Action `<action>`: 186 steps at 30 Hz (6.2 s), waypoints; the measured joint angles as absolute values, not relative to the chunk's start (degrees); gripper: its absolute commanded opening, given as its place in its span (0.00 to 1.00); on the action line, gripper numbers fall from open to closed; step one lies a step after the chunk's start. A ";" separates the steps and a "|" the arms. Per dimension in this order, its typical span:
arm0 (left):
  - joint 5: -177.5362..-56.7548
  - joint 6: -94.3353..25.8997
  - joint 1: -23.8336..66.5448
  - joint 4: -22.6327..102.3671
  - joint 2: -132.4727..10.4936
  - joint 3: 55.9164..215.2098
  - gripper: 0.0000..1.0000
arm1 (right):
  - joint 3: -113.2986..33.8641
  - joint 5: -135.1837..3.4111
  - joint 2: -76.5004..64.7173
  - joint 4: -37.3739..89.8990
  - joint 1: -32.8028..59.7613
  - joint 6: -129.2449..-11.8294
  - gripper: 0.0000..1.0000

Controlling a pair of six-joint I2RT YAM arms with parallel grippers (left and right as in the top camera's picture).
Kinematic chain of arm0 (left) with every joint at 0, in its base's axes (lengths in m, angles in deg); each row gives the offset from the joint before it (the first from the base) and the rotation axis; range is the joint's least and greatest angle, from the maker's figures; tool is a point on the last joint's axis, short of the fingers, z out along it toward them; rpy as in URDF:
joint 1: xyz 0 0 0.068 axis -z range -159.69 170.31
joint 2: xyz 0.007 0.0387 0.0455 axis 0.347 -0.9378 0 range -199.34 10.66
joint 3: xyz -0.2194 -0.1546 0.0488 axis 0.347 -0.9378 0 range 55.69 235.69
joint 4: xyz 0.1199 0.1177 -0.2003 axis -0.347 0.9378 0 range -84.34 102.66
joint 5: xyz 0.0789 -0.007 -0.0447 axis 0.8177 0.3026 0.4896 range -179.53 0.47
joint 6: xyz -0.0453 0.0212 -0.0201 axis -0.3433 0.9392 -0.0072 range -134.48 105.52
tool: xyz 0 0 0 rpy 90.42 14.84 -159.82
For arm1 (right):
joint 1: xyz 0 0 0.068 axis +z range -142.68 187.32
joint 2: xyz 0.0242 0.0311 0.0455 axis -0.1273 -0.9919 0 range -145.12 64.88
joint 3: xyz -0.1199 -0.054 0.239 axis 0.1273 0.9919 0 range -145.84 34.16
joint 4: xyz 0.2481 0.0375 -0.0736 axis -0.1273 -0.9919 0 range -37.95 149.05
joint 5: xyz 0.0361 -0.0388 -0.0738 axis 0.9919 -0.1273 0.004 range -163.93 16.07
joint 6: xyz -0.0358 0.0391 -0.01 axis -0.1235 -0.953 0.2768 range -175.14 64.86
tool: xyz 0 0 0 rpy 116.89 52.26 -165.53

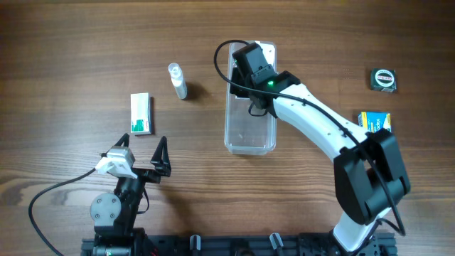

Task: Pack container
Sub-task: 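Lift the Hansaplast box and carry it over the clear container, then lower the Hansaplast box into the container and open the right gripper, then move the right gripper to the blue-yellow VapoDrops box and grasp it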

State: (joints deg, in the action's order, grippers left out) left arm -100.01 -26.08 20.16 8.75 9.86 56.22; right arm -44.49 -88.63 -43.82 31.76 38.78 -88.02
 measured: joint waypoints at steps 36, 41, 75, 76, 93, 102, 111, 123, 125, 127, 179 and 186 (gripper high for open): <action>-100.01 -26.08 20.16 8.73 9.86 56.22 1.00 | -44.84 -72.04 -31.93 9.53 38.52 -82.76 0.05; -100.01 -26.08 20.16 8.75 9.86 56.22 1.00 | -44.86 -72.87 -36.83 7.94 38.52 -84.57 0.04; -99.99 -26.08 20.16 8.75 9.86 56.22 1.00 | -44.97 -73.55 -49.35 16.59 38.52 -87.28 0.04; -99.99 -26.08 20.16 8.73 9.86 56.22 1.00 | -44.97 -73.83 -49.35 16.92 38.52 -87.28 0.04; -99.99 -26.08 20.16 8.75 9.86 56.22 1.00 | -44.97 -77.48 -49.35 24.37 38.52 -86.36 0.04; -99.99 -26.08 20.16 8.73 9.86 56.22 1.00 | -44.97 -78.07 -49.35 26.32 38.52 -85.86 0.05; -100.01 -26.08 20.16 8.73 9.86 56.22 1.00 | -44.97 -79.54 -49.35 27.41 38.52 -85.64 0.04; -100.01 -26.08 20.16 8.73 9.86 56.22 1.00 | -44.97 -80.39 -49.35 27.19 38.52 -84.39 0.05; -99.99 -26.08 20.16 8.73 9.86 56.22 1.00 | -44.97 -80.37 -49.33 26.30 38.52 -84.37 0.07; -99.99 -26.08 20.16 8.73 9.86 56.22 1.00 | -44.97 -80.37 -49.11 25.16 38.52 -84.20 0.09; -100.01 -26.08 20.16 8.73 9.86 56.22 1.00 | -45.17 -76.50 -26.75 -5.09 -8.37 -37.97 0.99; -99.99 -26.08 20.16 8.75 9.86 56.22 1.00 | -44.12 -75.86 -31.93 -4.26 -14.44 -34.19 1.00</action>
